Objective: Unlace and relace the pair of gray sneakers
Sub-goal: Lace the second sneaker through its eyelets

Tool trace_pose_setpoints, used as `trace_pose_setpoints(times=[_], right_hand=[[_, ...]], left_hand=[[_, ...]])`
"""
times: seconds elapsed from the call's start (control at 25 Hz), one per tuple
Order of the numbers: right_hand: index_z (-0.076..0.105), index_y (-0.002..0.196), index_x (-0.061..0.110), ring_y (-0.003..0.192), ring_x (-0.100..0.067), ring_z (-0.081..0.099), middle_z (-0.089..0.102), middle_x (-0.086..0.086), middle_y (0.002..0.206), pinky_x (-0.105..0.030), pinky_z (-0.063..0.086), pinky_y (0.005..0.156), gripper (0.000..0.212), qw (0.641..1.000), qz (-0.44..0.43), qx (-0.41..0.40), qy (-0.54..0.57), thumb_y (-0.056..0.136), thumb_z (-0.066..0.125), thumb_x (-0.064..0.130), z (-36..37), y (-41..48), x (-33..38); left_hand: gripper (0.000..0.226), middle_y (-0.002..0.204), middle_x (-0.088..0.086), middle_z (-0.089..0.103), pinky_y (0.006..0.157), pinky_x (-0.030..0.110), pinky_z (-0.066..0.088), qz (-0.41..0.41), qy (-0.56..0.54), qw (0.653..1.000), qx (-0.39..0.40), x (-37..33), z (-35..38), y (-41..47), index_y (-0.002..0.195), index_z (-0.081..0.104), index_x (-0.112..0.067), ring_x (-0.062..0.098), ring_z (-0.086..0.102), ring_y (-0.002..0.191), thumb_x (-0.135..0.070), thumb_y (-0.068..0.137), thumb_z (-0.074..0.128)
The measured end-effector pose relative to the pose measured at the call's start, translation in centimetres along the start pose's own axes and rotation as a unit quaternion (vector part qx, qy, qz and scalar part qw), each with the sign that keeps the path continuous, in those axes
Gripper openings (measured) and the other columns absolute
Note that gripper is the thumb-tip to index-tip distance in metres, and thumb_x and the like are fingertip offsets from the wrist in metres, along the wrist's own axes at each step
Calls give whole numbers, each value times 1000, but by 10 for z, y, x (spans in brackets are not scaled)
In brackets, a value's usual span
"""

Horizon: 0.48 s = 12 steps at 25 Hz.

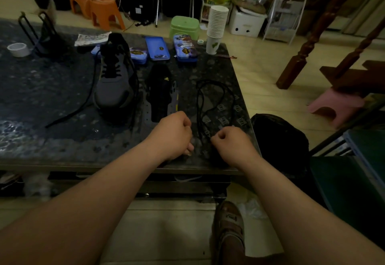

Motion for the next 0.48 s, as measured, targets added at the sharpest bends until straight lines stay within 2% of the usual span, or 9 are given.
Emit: trace_pose_setpoints(times=[0.12, 0.2, 0.28, 0.4, 0.44, 0.48], right_hand=[[65, 83, 16, 87, -29, 69, 69, -7, 89, -34, 51, 71, 22, 995, -30, 3, -100, 98, 59, 29, 22, 6, 20], [66, 99, 13, 95, -30, 68, 67, -9, 102, -32, 46, 69, 16, 980, -54, -10, -191, 99, 60, 28, 28, 5, 34], [66, 106, 11, 99, -30, 69, 67, -11, 108, -35, 49, 71, 14, 969, -60, 0, -240, 98, 61, 22, 29, 4, 41], [66, 93, 16, 94, -30, 69, 68, -8, 97, -35, 51, 72, 13, 973, -51, 28, -223, 95, 62, 28, 16, -1, 47], [62, 83, 16, 89, -30, 69, 66, -7, 89, -35, 51, 69, 18, 981, -52, 36, -185, 93, 63, 31, 5, -4, 49], [60, 77, 16, 84, -30, 69, 66, -6, 82, -36, 52, 67, 22, 986, -65, 44, -148, 91, 64, 31, -8, -8, 51]], left_hand=[[15, 92, 14, 72, 66, 45, 66, -4, -25, 999, -23, 0, 1, -2, 103, 58, -20, 21, 76, 69, -12, 105, 45], [17, 92, 12, 72, 67, 45, 66, 8, -24, 999, -28, 1, -1, -5, 100, 58, -24, 20, 76, 69, -11, 104, 47], [18, 91, 9, 72, 65, 41, 65, 25, -15, 999, -29, 2, -5, -10, 98, 57, -26, 17, 75, 67, -12, 102, 48], [13, 99, 5, 70, 65, 34, 64, 42, 4, 998, -37, 3, -11, -18, 103, 58, -26, 14, 73, 70, -15, 103, 52], [14, 111, 4, 68, 70, 32, 63, 74, 54, 995, -40, 1, -14, -20, 113, 58, -26, 12, 71, 76, -17, 103, 54], [27, 129, 0, 61, 79, 28, 59, 130, 127, 982, -44, -2, -17, -21, 129, 56, -26, 7, 65, 85, -18, 102, 57]])
Point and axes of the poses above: each hand's wrist, its own y-axis towards the middle knuckle, its own z-axis out of the palm, x = y × z, the point moved 2 cm from there along y, towards the middle knuckle
